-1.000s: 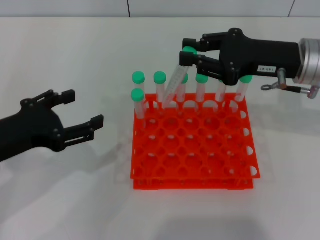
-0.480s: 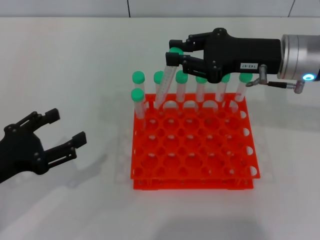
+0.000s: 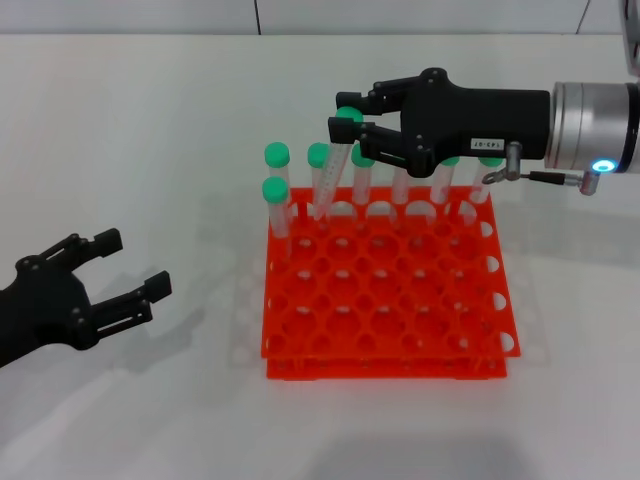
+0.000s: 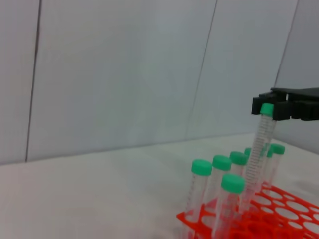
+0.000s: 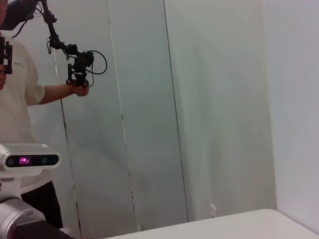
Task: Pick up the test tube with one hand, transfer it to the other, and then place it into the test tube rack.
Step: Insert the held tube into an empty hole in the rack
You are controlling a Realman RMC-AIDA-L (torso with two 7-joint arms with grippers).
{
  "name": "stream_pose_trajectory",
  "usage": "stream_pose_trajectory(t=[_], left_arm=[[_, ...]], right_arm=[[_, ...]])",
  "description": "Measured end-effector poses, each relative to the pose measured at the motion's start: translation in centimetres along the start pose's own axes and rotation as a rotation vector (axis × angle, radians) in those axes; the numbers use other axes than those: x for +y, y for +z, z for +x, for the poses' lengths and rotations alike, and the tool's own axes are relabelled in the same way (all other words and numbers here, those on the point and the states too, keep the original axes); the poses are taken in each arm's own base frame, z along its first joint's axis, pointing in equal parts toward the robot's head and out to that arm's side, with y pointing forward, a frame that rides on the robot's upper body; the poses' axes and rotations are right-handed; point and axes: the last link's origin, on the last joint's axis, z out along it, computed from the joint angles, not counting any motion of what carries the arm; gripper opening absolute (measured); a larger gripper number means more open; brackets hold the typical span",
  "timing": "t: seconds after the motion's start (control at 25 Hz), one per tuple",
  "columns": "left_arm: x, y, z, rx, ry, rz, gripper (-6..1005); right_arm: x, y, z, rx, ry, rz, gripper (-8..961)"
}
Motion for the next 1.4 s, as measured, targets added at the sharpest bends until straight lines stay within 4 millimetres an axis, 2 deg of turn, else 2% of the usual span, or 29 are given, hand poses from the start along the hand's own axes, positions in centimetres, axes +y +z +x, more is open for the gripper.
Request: stream_pose_trajectory(t=[0.84,1.4], left_arm=[[-0.7,2.2,0.5,-0.115,0.036,-0.066,886],[-0.9,2.2,0.7,-0.154,0.093,-0.065,882]], right_arm=[[-0.1,0.5,1.1,0.061,0.005,0.013,288],[0.0,1.0,2.0,0.097,-0.015,0.021,292]])
